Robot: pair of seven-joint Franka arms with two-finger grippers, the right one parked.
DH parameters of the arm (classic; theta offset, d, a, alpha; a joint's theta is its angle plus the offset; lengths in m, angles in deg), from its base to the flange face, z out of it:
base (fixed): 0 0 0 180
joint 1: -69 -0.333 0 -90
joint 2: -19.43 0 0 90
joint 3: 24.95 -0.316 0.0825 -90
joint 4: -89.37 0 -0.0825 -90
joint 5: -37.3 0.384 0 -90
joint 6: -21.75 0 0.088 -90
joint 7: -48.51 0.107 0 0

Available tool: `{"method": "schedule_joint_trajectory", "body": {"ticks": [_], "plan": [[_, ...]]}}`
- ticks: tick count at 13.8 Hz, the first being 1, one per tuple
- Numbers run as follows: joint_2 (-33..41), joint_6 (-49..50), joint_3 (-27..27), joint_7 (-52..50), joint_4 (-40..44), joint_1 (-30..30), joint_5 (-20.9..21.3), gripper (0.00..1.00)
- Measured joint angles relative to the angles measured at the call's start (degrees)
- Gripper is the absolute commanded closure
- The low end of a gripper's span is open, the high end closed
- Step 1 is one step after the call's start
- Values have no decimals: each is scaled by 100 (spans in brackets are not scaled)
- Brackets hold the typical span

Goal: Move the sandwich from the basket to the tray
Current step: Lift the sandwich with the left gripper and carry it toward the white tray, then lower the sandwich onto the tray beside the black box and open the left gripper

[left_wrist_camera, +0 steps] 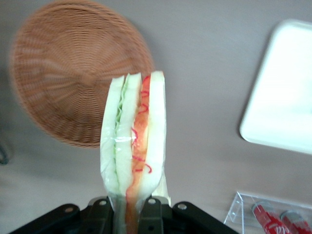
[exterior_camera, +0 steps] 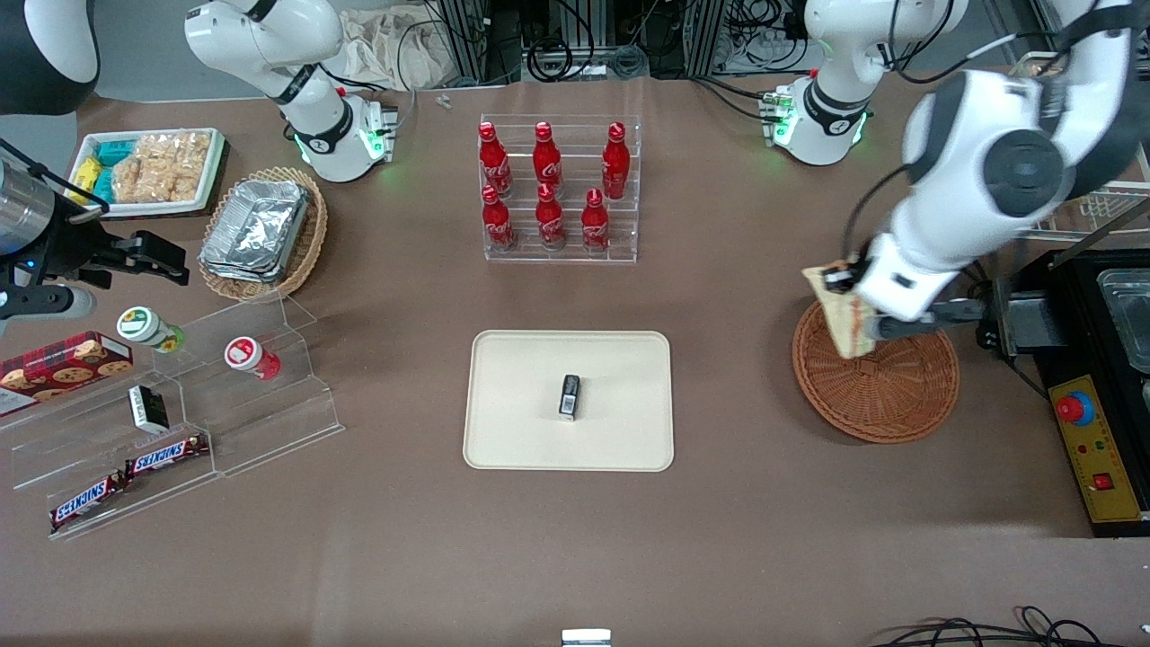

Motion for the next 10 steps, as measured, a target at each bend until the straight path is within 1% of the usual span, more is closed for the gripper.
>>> {"method": "schedule_joint_trajectory", "body": {"ticks": [2,4,5,7,10], "plan": [[-362,-227,588,0,125,21,5,100],[-782,-614,973,9,299,97,43,100],[-986,-848,1040,19,354,223,157,100],[-1442,-1389,1066,7,408,550,531,100],[-2204,-1959,1067,-74,629,836,777,100]]}}
